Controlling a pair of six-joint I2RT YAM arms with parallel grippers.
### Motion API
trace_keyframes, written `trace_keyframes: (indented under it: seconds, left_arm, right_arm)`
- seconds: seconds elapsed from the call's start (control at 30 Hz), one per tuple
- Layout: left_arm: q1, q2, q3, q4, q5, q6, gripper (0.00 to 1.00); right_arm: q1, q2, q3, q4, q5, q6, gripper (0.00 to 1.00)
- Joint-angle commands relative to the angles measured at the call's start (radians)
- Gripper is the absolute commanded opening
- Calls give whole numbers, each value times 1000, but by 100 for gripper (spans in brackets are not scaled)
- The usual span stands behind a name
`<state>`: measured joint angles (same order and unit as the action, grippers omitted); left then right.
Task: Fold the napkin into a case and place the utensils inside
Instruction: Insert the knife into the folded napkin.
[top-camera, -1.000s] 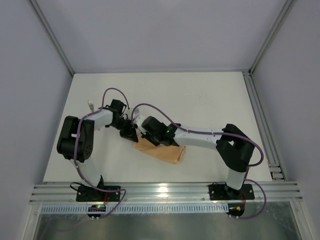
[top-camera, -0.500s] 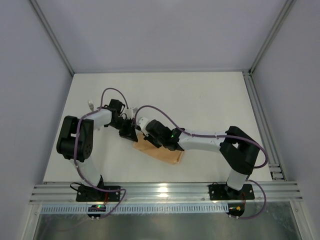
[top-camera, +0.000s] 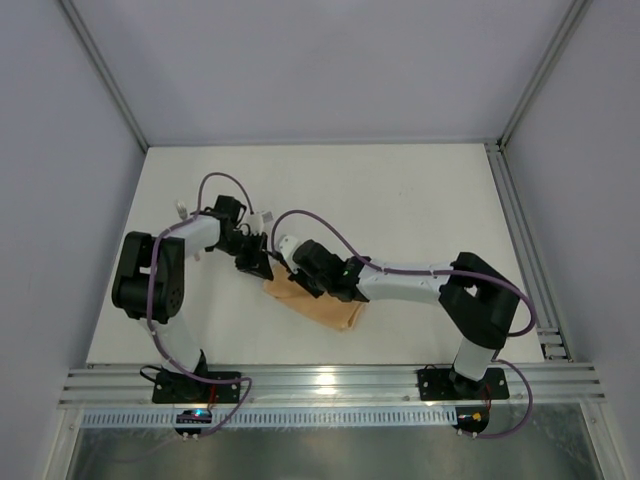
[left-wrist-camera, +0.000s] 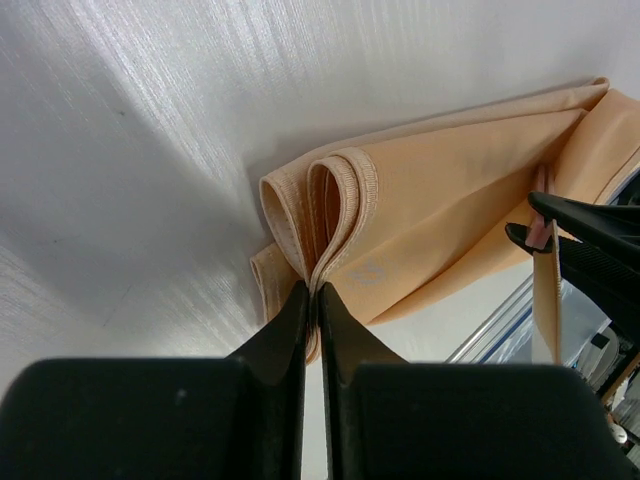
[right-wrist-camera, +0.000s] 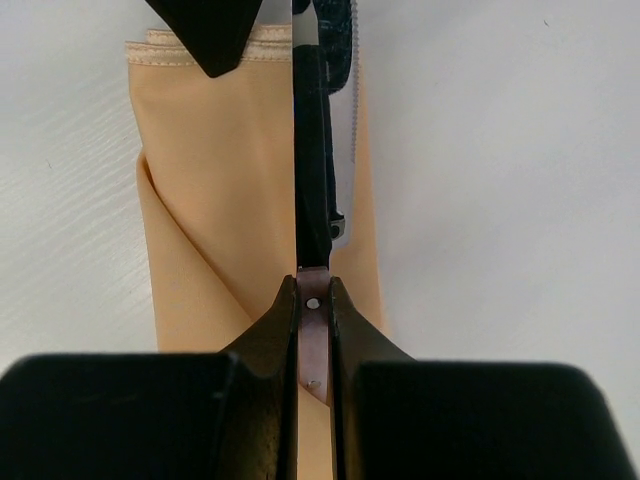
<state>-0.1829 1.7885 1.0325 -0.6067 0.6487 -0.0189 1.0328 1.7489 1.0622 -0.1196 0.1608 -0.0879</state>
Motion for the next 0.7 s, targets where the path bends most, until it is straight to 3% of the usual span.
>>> trace_keyframes:
  seconds: [0.0,0.03,0.07,0.17,0.43,0.57,0.67]
  left_arm:
    - [20,-31,51,8,5,16,9]
    - [26,-34,52,10,8,13,16]
    - [31,-35,52,10,11,8,30]
    - [59,-72,77,12,11,-6,42]
    - [134,-158,167,-48,-33,16,44]
    - [180,-187,173,-44,-92,62,44]
    - [246,-210,172,-41,-171,114,47]
  right_arm:
    - [4,40,-22,-77,-47,31,5]
    - [4,37,-27,-75,-46,31,8]
    - [3,38,-27,-75,-44,30,8]
    - [0,58,-7,-75,-58,27,7]
    - [-27,110,21,-48,-95,40,4]
    - [-27,130,48,-51,-104,45,9]
    - [-28,126,58,-51,-109,54,19]
